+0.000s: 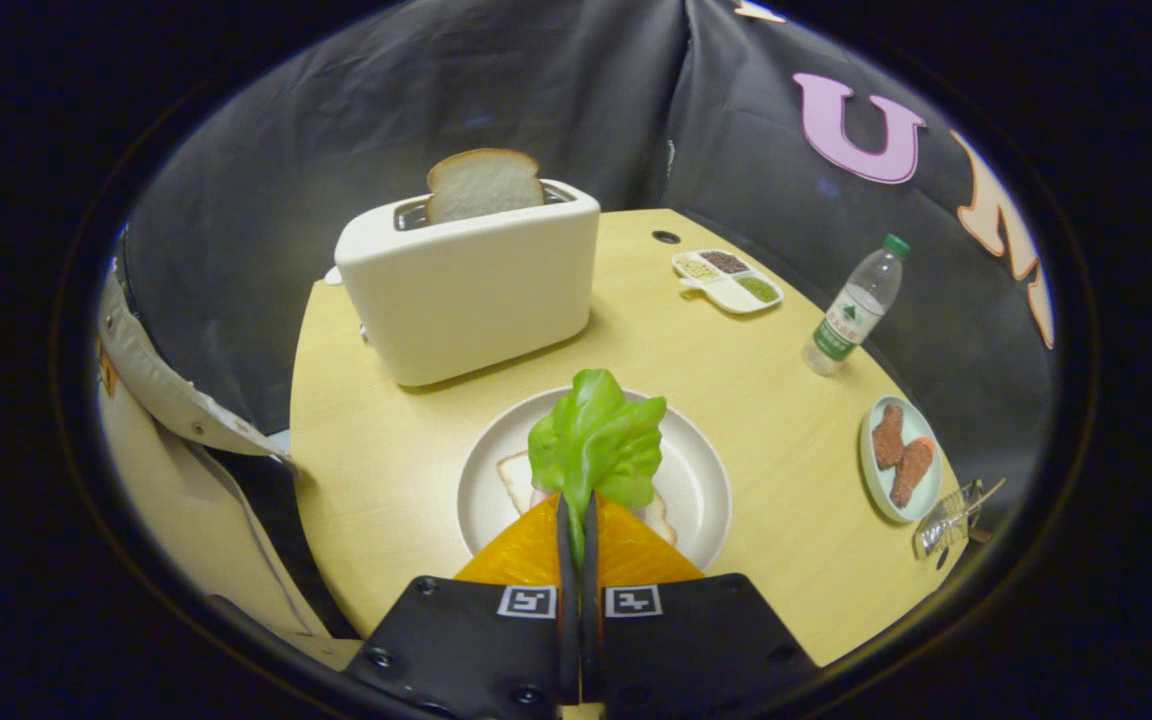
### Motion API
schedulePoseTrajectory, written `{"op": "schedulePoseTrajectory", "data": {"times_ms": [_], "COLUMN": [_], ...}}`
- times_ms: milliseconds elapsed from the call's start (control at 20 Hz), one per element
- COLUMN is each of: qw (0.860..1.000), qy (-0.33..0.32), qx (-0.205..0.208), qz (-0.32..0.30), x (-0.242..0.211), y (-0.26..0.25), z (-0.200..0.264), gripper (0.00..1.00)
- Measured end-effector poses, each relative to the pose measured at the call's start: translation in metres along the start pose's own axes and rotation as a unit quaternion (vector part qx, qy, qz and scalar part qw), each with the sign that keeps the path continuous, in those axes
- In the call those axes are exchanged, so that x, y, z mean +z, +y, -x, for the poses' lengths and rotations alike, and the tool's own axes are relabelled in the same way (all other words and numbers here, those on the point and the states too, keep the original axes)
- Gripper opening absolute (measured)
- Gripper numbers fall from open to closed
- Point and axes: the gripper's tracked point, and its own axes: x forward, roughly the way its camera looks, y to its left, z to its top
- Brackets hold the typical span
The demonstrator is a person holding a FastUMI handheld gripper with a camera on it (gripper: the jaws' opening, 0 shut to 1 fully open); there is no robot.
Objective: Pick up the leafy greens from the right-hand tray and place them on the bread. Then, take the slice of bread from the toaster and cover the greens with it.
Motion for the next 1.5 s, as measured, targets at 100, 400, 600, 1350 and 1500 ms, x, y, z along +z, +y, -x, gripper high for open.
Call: {"op": "schedulePoseTrajectory", "data": {"times_ms": [100,400,600,1350,1500], "qw": [1.0,0.999,0.998,0.999,0.999], "qy": [0.008,0.038,0.058,-0.012,-0.032], "qx": [0.007,0.016,0.009,-0.033,-0.038], "qz": [0.003,0.004,0.006,-0.014,-0.014], "x": [-0.001,-0.011,-0.02,0.057,0.091], "y": [0.005,0.011,0.005,0.001,0.005], "z": [-0.01,-0.031,-0.041,-0.012,-0.003], "gripper": [0.05,0.09,0.33,1.0,1.0]}}
